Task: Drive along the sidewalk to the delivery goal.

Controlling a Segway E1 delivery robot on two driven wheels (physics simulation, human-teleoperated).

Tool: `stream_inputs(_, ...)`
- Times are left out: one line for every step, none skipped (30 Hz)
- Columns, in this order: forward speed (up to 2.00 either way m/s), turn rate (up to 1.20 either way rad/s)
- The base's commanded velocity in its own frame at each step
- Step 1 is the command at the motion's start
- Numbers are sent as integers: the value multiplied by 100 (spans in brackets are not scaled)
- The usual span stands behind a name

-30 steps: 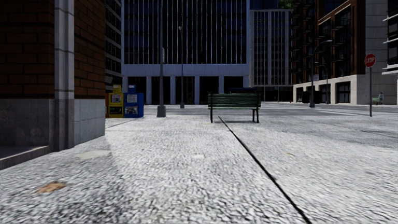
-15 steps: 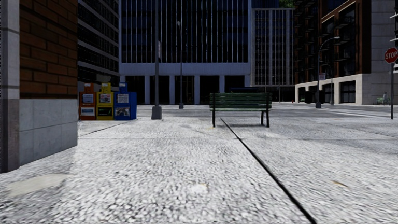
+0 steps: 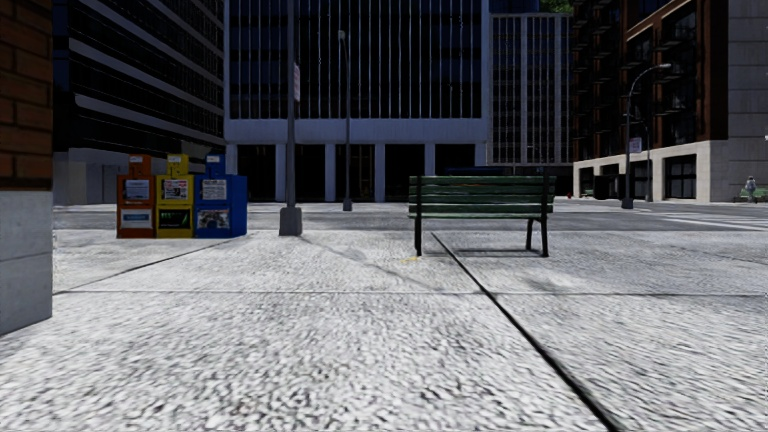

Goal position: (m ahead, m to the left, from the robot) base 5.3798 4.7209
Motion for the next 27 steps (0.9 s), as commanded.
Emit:
stream_inputs(200,0)
stream_inputs(200,0)
stream_inputs(200,0)
stream_inputs(200,0)
stream_inputs(200,0)
stream_inputs(200,0)
stream_inputs(200,0)
stream_inputs(200,0)
stream_inputs(200,0)
stream_inputs(200,0)
stream_inputs(200,0)
stream_inputs(200,0)
stream_inputs(200,0)
stream_inputs(200,0)
stream_inputs(200,0)
stream_inputs(200,0)
stream_inputs(200,0)
stream_inputs(200,0)
stream_inputs(200,0)
stream_inputs(200,0)
stream_inputs(200,0)
stream_inputs(200,0)
stream_inputs(200,0)
stream_inputs(200,0)
stream_inputs(200,0)
stream_inputs(200,0)
stream_inputs(200,0)
